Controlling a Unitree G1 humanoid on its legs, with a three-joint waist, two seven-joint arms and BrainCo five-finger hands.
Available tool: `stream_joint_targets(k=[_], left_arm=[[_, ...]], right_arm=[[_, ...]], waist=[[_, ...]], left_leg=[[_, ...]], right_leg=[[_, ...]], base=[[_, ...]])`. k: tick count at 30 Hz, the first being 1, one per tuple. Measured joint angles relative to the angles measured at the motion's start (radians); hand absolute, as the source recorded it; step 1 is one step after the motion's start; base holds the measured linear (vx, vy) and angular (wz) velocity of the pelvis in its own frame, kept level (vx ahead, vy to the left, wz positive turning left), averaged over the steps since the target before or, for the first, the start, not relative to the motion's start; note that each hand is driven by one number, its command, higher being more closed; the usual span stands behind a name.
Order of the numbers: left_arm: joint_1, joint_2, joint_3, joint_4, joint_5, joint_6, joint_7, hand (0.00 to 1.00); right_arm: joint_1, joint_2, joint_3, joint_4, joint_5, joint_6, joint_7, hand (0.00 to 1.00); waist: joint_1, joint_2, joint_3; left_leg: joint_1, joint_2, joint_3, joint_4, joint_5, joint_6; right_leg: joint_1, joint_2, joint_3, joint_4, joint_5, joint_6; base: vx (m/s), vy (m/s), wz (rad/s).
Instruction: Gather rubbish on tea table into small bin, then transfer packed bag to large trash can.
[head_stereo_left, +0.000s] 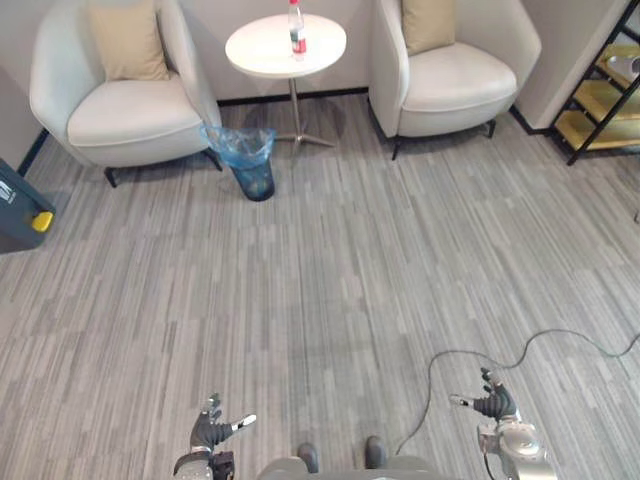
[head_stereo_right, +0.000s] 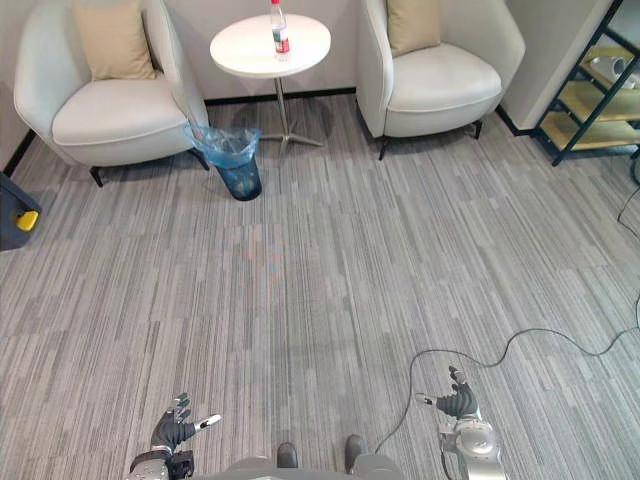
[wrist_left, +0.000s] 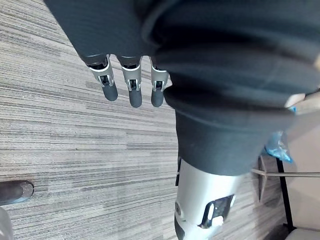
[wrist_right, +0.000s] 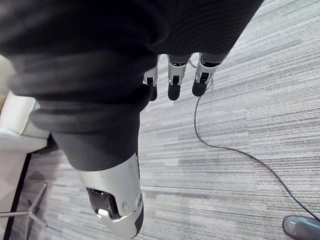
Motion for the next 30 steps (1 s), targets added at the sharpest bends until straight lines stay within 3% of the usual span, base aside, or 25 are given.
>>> stream_joint_targets(k=[3, 4, 5, 7, 8, 9, 10, 12, 13, 14, 15, 17, 18, 20, 21, 22, 23, 24, 25, 26, 27, 28, 29, 30], left_arm=[[-0.022, 0.026, -0.020, 0.000, -0.003, 0.005, 0.012, 0.00], [-0.045, 0.030, -0.020, 0.001, -0.011, 0.005, 0.016, 0.00], [-0.056, 0.032, -0.020, 0.001, -0.013, 0.004, 0.017, 0.00], [-0.090, 0.033, -0.022, 0.005, -0.017, 0.004, 0.022, 0.00], [-0.115, 0.031, -0.032, 0.005, -0.016, 0.003, 0.028, 0.00], [-0.123, 0.021, -0.035, 0.005, -0.016, 0.002, 0.030, 0.00], [-0.129, 0.015, -0.043, 0.005, -0.015, 0.001, 0.028, 0.00], [-0.116, 0.000, -0.041, 0.008, -0.015, 0.001, 0.028, 0.00], [-0.113, -0.001, -0.041, 0.008, -0.015, 0.000, 0.028, 0.00], [-0.106, -0.003, -0.039, 0.009, -0.015, 0.001, 0.026, 0.00], [-0.105, -0.003, -0.039, 0.008, -0.015, 0.001, 0.025, 0.00], [-0.105, -0.005, -0.039, 0.001, -0.015, 0.001, 0.013, 0.00], [-0.104, -0.008, -0.039, -0.002, -0.015, 0.001, 0.010, 0.00], [-0.087, -0.009, -0.038, -0.023, -0.015, 0.001, 0.009, 0.00], [-0.065, -0.018, -0.036, -0.036, -0.015, 0.001, 0.010, 0.00], [-0.029, -0.026, -0.037, -0.044, -0.015, 0.001, 0.010, 0.00], [-0.020, -0.023, -0.033, -0.040, -0.015, 0.002, 0.011, 0.00], [-0.032, -0.021, -0.019, -0.031, -0.015, 0.007, 0.012, 0.00], [-0.040, -0.022, -0.013, -0.042, -0.012, 0.004, 0.010, 0.00], [-0.040, -0.023, -0.016, -0.040, -0.009, 0.004, 0.011, 0.00], [-0.039, -0.021, -0.019, -0.032, -0.009, 0.006, 0.012, 0.00], [-0.038, -0.018, -0.020, -0.032, -0.009, 0.006, 0.013, 0.00], [-0.045, -0.013, -0.022, -0.032, -0.009, 0.009, 0.015, 0.00], [-0.045, -0.014, -0.022, -0.034, -0.010, 0.010, 0.019, 0.00]], right_arm=[[-0.009, -0.004, 0.003, -0.001, 0.009, 0.008, 0.000, 0.00], [-0.014, -0.011, 0.004, -0.001, 0.014, 0.008, -0.004, 0.00], [-0.016, -0.014, 0.004, -0.001, 0.021, 0.009, -0.006, 0.00], [-0.016, -0.023, 0.004, -0.011, 0.039, 0.009, -0.018, 0.00], [-0.008, -0.028, 0.004, -0.016, 0.041, 0.009, -0.021, 0.00], [-0.016, -0.034, 0.005, -0.021, 0.041, 0.010, -0.022, 0.00], [-0.020, -0.026, 0.006, -0.055, 0.041, 0.007, -0.021, 0.00], [-0.013, -0.026, 0.039, -0.084, 0.041, 0.005, -0.018, 0.00], [-0.014, -0.026, 0.043, -0.084, 0.041, 0.005, -0.017, 0.00], [-0.015, -0.011, 0.046, -0.086, 0.049, -0.003, -0.022, 0.00], [-0.014, 0.004, 0.046, -0.089, 0.059, -0.011, -0.024, 0.00], [-0.012, 0.011, 0.044, -0.090, 0.078, -0.025, -0.024, 0.00], [-0.014, 0.007, 0.042, -0.090, 0.086, -0.030, -0.024, 0.00], [-0.031, -0.004, 0.040, -0.086, 0.087, -0.030, -0.025, 0.00], [-0.036, -0.010, 0.031, -0.085, 0.088, -0.030, -0.026, 0.00], [-0.029, -0.019, 0.032, -0.081, 0.088, -0.029, -0.030, 0.00], [-0.032, -0.013, 0.034, -0.070, 0.088, -0.027, -0.035, 0.00], [-0.040, 0.009, 0.036, -0.061, 0.088, -0.025, -0.041, 0.00], [-0.044, 0.014, 0.034, -0.044, 0.086, -0.026, -0.041, 0.00], [-0.044, 0.014, 0.034, -0.037, 0.086, -0.026, -0.041, 0.00], [-0.043, 0.019, 0.034, -0.033, 0.086, -0.026, -0.040, 0.00], [-0.044, 0.024, 0.034, -0.031, 0.086, -0.026, -0.040, 0.00], [-0.046, 0.030, 0.035, -0.023, 0.085, -0.026, -0.039, 0.00], [-0.047, 0.033, 0.040, -0.020, 0.084, -0.025, -0.038, 0.00]], waist=[[-0.013, 0.013, 0.035], [-0.030, 0.027, 0.054], [-0.038, 0.025, 0.057], [-0.061, 0.037, 0.073], [-0.071, 0.023, 0.066], [-0.068, 0.042, 0.073], [-0.067, 0.043, 0.075], [-0.072, 0.042, 0.081], [-0.071, 0.042, 0.083], [-0.045, 0.050, 0.094], [-0.021, 0.029, 0.106], [-0.005, 0.007, 0.116], [0.011, -0.001, 0.119], [0.036, -0.006, 0.122], [0.053, 0.000, 0.120], [0.064, 0.042, 0.097], [0.075, 0.031, 0.094], [0.082, -0.015, 0.083], [0.077, -0.049, 0.063], [0.077, -0.058, 0.059], [0.064, -0.067, 0.059], [0.055, -0.069, 0.060], [0.051, -0.071, 0.062], [0.051, -0.066, 0.065]], left_leg=[[0.063, 0.031, -0.010, 0.001, -0.052, -0.016], [0.099, 0.065, -0.029, -0.016, -0.061, -0.037], [0.119, 0.078, -0.039, -0.029, -0.066, -0.046], [0.188, 0.119, -0.078, -0.092, -0.062, -0.070], [0.211, 0.146, -0.097, -0.080, -0.056, -0.093], [0.210, 0.170, -0.102, -0.050, -0.049, -0.114], [0.172, 0.186, -0.103, 0.055, 0.006, -0.181], [0.046, 0.220, -0.097, 0.423, 0.255, -0.165], [0.030, 0.228, -0.098, 0.467, 0.279, -0.163], [-0.094, 0.263, -0.087, 0.763, 0.177, -0.110], [-0.179, 0.253, -0.059, 0.848, 0.115, -0.099], [-0.309, 0.218, 0.008, 0.799, 0.073, -0.067], [-0.374, 0.198, 0.036, 0.720, 0.072, -0.064], [-0.465, 0.126, 0.044, 0.471, 0.086, -0.078], [-0.465, 0.088, 0.028, 0.195, 0.157, -0.108], [-0.463, 0.081, 0.004, 0.014, 0.284, -0.064], [-0.460, 0.071, -0.021, 0.050, 0.379, -0.012], [-0.476, 0.038, -0.012, 0.111, 0.339, 0.012], [-0.480, 0.020, 0.006, 0.180, 0.261, 0.045], [-0.468, 0.010, 0.010, 0.206, 0.227, 0.045], [-0.422, -0.010, 0.013, 0.244, 0.157, 0.055], [-0.393, -0.021, 0.007, 0.257, 0.123, 0.063], [-0.315, -0.038, 0.002, 0.259, 0.069, 0.071], [-0.240, -0.041, 0.001, 0.242, 0.037, 0.071]], right_leg=[[-0.087, -0.025, -0.085, -0.018, -0.007, -0.013], [-0.135, -0.023, -0.112, -0.113, 0.021, -0.012], [-0.154, -0.024, -0.121, -0.155, 0.049, -0.011], [-0.198, -0.016, -0.139, -0.285, 0.184, -0.021], [-0.204, -0.016, -0.137, -0.286, 0.329, -0.072], [-0.208, -0.002, -0.152, -0.231, 0.290, -0.095], [-0.209, -0.005, -0.162, -0.147, 0.211, -0.121], [-0.067, 0.013, -0.180, -0.186, 0.109, -0.135], [-0.046, 0.018, -0.181, -0.202, 0.106, -0.135], [0.110, 0.068, -0.175, -0.308, 0.098, -0.148], [0.218, 0.076, -0.169, -0.384, 0.097, -0.150], [0.353, 0.072, -0.163, -0.495, 0.096, -0.151], [0.399, 0.072, -0.152, -0.539, 0.093, -0.153], [0.481, 0.060, -0.120, -0.607, 0.071, -0.124], [0.531, 0.070, -0.092, -0.640, 0.059, -0.107], [0.579, 0.097, -0.050, -0.647, 0.026, -0.092], [0.601, 0.091, -0.025, -0.637, 0.001, -0.080], [0.595, 0.047, -0.015, -0.599, -0.019, -0.076], [0.524, 0.002, 0.023, -0.418, -0.020, -0.065], [0.492, -0.014, 0.040, -0.317, -0.009, -0.039], [0.430, -0.041, 0.067, -0.081, 0.070, 0.092], [0.393, -0.049, 0.085, 0.039, 0.117, 0.170], [0.313, -0.067, 0.092, 0.259, 0.110, 0.169], [0.261, -0.079, 0.073, 0.363, 0.080, 0.107]], base=[[0.36, -0.007, 0.14], [0.49, -0.075, 0.42], [0.67, -0.138, 0.63], [0.67, -0.216, 0.64], [0.70, -0.259, 0.44], [0.84, -0.329, 0.36], [0.70, -0.291, 0.13], [0.74, -0.322, 0.24], [0.73, -0.277, -0.03], [0.68, -0.209, -0.19], [0.82, -0.242, -0.15], [0.66, -0.148, 0.00], [0.78, -0.113, -0.26], [0.67, -0.020, -0.52], [0.57, 0.050, -0.80], [0.74, 0.134, -0.92], [0.75, 0.199, -0.65], [0.88, 0.223, -0.20], [0.86, 0.197, 0.04], [0.86, 0.175, 0.14], [0.57, 0.124, 0.13], [0.58, 0.115, 0.22], [0.56, 0.087, 0.13], [0.95, 0.121, 0.07]])
